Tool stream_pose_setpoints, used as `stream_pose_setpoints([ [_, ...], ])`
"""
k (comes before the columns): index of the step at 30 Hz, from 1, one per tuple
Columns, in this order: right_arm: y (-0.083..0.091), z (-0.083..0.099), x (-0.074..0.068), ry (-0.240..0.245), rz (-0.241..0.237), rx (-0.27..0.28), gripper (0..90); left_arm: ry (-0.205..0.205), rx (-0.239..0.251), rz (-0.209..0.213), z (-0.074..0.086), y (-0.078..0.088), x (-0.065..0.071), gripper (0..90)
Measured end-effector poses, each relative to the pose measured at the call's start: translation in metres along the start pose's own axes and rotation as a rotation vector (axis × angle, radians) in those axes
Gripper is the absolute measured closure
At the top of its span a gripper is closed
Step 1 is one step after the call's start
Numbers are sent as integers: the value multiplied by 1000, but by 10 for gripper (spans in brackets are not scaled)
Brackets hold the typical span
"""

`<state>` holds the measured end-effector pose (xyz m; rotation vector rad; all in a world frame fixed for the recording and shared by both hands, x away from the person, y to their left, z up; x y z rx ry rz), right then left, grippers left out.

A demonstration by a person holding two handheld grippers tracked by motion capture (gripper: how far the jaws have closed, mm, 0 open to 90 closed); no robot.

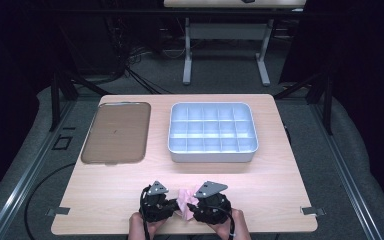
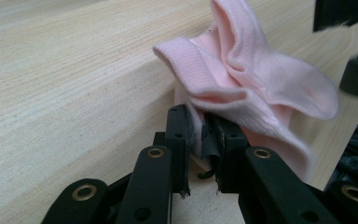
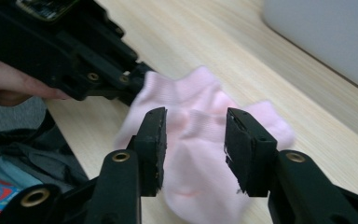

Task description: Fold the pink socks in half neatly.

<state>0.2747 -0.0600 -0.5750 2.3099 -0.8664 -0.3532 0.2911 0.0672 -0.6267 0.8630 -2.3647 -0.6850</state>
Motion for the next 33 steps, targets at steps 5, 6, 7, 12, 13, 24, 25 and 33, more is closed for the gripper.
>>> stream_pose_setpoints([
  [5, 9, 7, 18, -64, 36, 15, 584, 0, 5, -3, 0, 1, -1, 775],
  [6, 8, 10, 20, -72, 37, 6, 578, 0, 5, -4, 0, 1, -1, 771],
  [7, 7, 12, 20, -69, 38, -3, 571, -1, 5, -4, 0, 1, -2, 770],
  [12, -13, 15, 13, -61, 29, -55, 533, -5, -3, -5, 1, -1, -1, 780],
  [13, -16, 15, 12, -59, 29, -63, 528, -8, -4, -5, 1, -1, -1, 783],
  [24, -32, 15, 7, -40, 48, -105, 564, 3, 3, -1, 2, -2, -2, 811],
  [25, -31, 15, 7, -43, 40, -106, 564, 2, 1, -2, 2, -2, -2, 813],
  [33, -42, 22, 2, -33, 4, -133, 647, -9, -3, -6, 2, -2, -2, 813],
])
Point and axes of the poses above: each handheld gripper's, and its own axes: y roughly backward along the jaws, z roughly out of its underside, x roughly to its right, the point moved 7 cm from there along -y, roughly forward along the jaws, and after that the axes turned 5 degrees about x, right-handed, at the moved point
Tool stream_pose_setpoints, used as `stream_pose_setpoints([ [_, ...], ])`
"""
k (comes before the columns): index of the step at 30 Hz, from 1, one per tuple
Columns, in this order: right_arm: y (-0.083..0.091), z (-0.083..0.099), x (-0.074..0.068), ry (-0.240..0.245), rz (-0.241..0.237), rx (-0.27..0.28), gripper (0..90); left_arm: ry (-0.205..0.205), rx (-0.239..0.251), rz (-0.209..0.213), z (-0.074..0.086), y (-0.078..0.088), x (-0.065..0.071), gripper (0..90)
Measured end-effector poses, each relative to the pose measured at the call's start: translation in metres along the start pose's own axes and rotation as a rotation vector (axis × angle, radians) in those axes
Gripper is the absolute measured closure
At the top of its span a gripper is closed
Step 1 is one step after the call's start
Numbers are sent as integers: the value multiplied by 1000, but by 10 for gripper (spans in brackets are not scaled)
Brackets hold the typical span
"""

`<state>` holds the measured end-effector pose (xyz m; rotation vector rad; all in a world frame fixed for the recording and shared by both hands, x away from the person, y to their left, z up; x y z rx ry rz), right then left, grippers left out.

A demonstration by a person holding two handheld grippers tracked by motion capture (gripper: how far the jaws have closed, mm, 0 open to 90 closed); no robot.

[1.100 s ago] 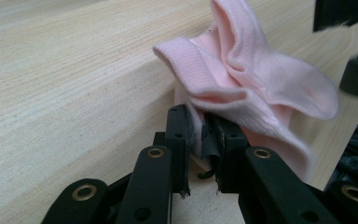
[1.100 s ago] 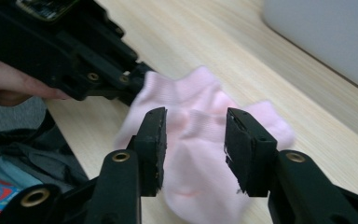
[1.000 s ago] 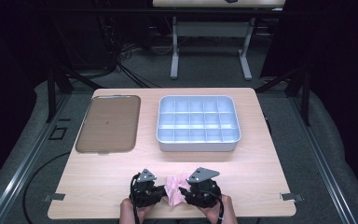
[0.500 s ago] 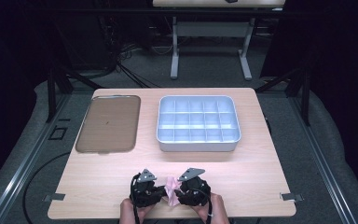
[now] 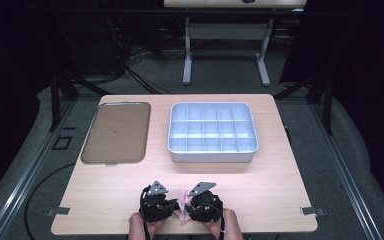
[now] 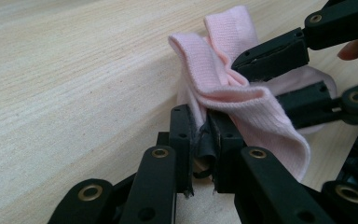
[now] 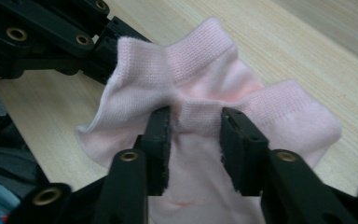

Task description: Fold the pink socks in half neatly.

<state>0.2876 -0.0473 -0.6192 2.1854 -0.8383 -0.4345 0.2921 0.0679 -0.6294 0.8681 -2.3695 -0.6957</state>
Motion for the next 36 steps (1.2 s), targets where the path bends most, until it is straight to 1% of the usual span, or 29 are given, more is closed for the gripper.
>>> stream_pose_setpoints([
  [1, 0, 0, 1, 3, 5, -1, 708, 0, 1, 0, 0, 0, 0, 813],
  [3, 0, 0, 3, 2, 16, 0, 785, 0, 2, -1, 0, 0, 0, 813],
  [4, 0, 0, 4, -5, 15, 6, 803, 0, 1, -1, 0, 0, 0, 814],
  [6, 0, 0, 6, -17, 6, 12, 825, -1, 0, 1, 0, 0, 0, 817],
  [10, 2, 0, 7, -16, 8, 15, 829, 4, 5, 1, 0, 0, 0, 824],
  [12, 6, -2, 8, -27, 3, 41, 827, 7, 6, 1, 1, 0, 0, 828],
  [14, 13, -5, 7, -27, 6, 77, 826, 8, 7, 1, 1, 0, 0, 832],
  [15, 18, -9, 6, -22, -1, 104, 826, 7, 7, 0, 1, 0, 0, 833],
  [16, 21, -11, 5, -20, -2, 119, 826, 5, 7, 0, 0, 0, 0, 833],
  [18, 30, -18, 1, -5, -17, 173, 827, 7, 8, 0, 0, 0, 0, 833],
  [19, 32, -20, -1, 3, -25, 187, 827, 6, 7, -1, 0, 0, 0, 833],
  [22, 38, -29, -11, 42, -69, 238, 826, 0, 5, -4, 0, 0, 0, 833],
  [24, 38, -30, -17, 69, -94, 241, 826, -3, 3, -4, 0, 0, 0, 833],
  [25, 36, -30, -19, 83, -108, 232, 826, 1, 5, -4, 0, 0, 0, 833],
  [30, 26, -25, -28, 113, -166, 218, 825, 6, 9, -2, 0, 0, 0, 832],
  [32, 22, -22, -29, 129, -186, 205, 818, 8, 13, -2, 0, -1, 0, 832],
  [33, 20, -19, -30, 133, -199, 198, 808, 9, 13, -2, 0, -1, 0, 832],
  [34, 18, -18, -30, 133, -219, 194, 778, 8, 10, -2, 0, 0, 0, 832],
  [35, 16, -15, -30, 133, -235, 178, 725, 8, 10, -1, 0, 0, 0, 832],
  [36, 15, -14, -30, 126, -246, 176, 692, 7, 11, -1, 0, 0, 0, 832],
])
Point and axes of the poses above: each handheld gripper's, and its own axes: y roughly backward along the jaws, z roughly out of its underside, x roughly to its right, the point moved 7 cm from there along -y, roughly forward along the jaws, and after that the axes turned 5 degrees about x, right-handed, at the moved point
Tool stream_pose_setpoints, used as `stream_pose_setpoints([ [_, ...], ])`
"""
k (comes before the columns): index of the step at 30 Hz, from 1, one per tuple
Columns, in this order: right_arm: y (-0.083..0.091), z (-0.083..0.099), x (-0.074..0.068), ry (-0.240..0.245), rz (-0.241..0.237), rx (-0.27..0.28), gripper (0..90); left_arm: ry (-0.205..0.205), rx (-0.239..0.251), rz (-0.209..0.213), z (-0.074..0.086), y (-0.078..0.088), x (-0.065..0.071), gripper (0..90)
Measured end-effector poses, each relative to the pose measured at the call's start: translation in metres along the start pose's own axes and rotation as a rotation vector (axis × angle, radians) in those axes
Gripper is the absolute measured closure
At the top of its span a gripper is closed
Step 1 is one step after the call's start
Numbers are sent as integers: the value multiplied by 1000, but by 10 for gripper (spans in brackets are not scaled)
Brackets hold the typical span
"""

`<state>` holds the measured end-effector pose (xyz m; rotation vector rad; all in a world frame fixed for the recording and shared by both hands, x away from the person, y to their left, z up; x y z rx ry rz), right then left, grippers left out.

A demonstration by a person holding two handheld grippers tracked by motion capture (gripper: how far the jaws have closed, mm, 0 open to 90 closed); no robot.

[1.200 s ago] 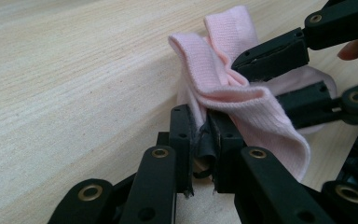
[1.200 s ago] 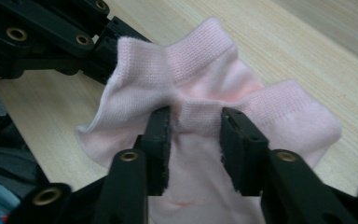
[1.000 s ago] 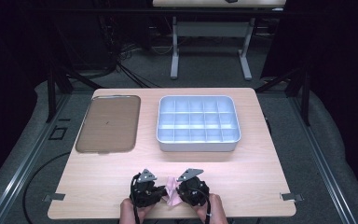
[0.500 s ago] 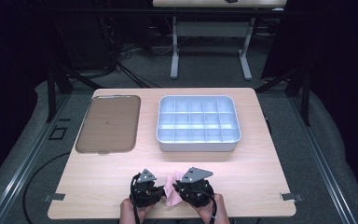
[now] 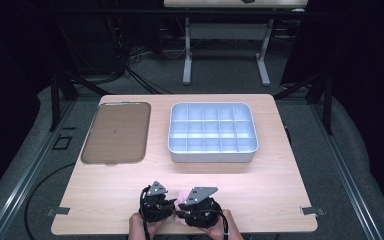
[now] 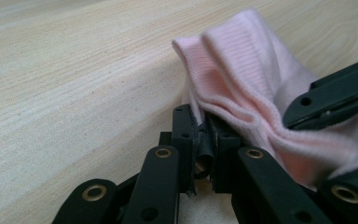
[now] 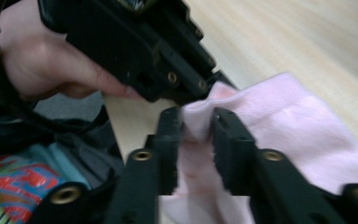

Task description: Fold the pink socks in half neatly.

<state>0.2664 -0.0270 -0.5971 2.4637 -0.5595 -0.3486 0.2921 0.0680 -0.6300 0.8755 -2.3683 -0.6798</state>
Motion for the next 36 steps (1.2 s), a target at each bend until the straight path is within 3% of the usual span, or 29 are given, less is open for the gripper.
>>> stream_pose_setpoints([
  [2, 5, 2, 1, -13, -60, -24, 605, -1, 1, -1, 0, 0, 0, 831],
  [7, 32, -1, 17, -93, -63, 103, 561, -2, -2, -1, 0, 1, 0, 831],
  [9, 45, 4, 30, -126, -7, 120, 584, -3, -4, -3, 0, 1, 0, 831],
  [11, 49, 11, 43, -148, 79, 86, 618, -3, 1, -3, 0, 0, 0, 831],
  [13, 45, 22, 52, -177, 126, 36, 648, -4, -1, -3, 0, 0, 0, 831],
  [18, 25, 34, 50, -142, 166, -55, 671, -8, -3, -7, 0, 0, 0, 831],
  [30, 6, 26, 40, -89, 155, -42, 717, -9, -2, -2, 0, 0, 0, 831],
  [36, 0, 26, 40, -89, 141, -28, 719, -16, -2, -4, 0, 1, -1, 813],
])
Point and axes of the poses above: each handheld gripper's, and its own axes: y roughly backward along the jaws, z roughly out of its underside, x roughly to its right, the point moved 7 cm from there along -y, roughly forward along the jaws, and after that the axes turned 5 degrees about x, right-handed, at the moved point
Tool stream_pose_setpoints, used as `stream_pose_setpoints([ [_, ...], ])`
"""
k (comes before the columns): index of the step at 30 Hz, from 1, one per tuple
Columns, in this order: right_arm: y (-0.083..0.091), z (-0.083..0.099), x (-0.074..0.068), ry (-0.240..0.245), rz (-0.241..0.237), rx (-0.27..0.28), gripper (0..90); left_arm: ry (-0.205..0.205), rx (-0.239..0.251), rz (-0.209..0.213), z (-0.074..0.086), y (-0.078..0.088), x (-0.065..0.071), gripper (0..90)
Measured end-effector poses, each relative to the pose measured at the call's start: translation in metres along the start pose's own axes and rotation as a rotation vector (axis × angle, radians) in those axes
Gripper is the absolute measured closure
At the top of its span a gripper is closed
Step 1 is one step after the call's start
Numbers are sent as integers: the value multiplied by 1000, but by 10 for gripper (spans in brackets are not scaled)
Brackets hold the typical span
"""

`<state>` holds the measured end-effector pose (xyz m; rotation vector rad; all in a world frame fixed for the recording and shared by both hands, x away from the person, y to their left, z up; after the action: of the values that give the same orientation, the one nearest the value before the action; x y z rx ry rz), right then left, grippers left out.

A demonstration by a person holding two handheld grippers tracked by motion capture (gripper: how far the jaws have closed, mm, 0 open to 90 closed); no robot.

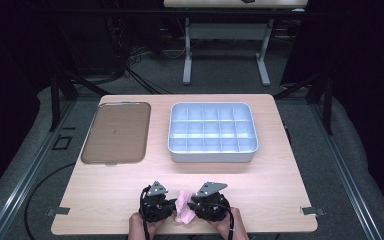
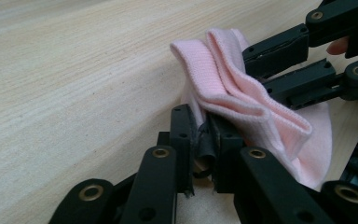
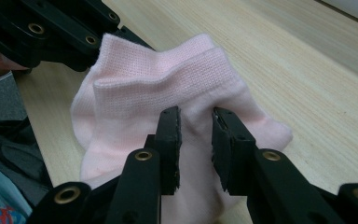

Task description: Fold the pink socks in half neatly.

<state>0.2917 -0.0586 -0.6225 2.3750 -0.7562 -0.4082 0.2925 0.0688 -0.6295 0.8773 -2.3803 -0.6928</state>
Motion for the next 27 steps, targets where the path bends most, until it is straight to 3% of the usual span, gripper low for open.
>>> stream_pose_setpoints([
  [3, 1, 1, 2, -15, -2, 3, 717, 6, 5, -28, -2, 4, -4, 671],
  [6, 1, 1, 2, -10, 2, 2, 714, 24, 43, -41, -7, 14, -7, 609],
  [10, 3, -1, 1, 1, 13, 4, 701, 19, 97, -52, -19, 31, -6, 591],
  [14, 6, -3, 3, -4, 25, 25, 700, -28, 130, -31, -30, 41, 4, 592],
  [18, 6, -4, 4, -5, 26, 31, 698, -111, 101, 14, -32, 36, 23, 626],
  [20, 6, -4, 4, -4, 26, 29, 694, -131, 75, 31, -30, 28, 29, 653],
  [22, 5, -4, 5, -2, 29, 28, 689, -150, 47, 25, -26, 23, 30, 693],
  [27, 12, -1, 10, -20, 46, 35, 665, -148, -10, -26, -14, 12, 21, 771],
])
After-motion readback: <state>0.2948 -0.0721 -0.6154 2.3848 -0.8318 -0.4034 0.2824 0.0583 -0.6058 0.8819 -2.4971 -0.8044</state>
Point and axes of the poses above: each handheld gripper's, and its own axes: y roughly backward along the jaws, z roughly out of its underside, x roughly to its right, the point moved 7 cm from there along -y, roughly forward along the jaws, and after that the axes turned 5 degrees about x, right-handed, at the moved point
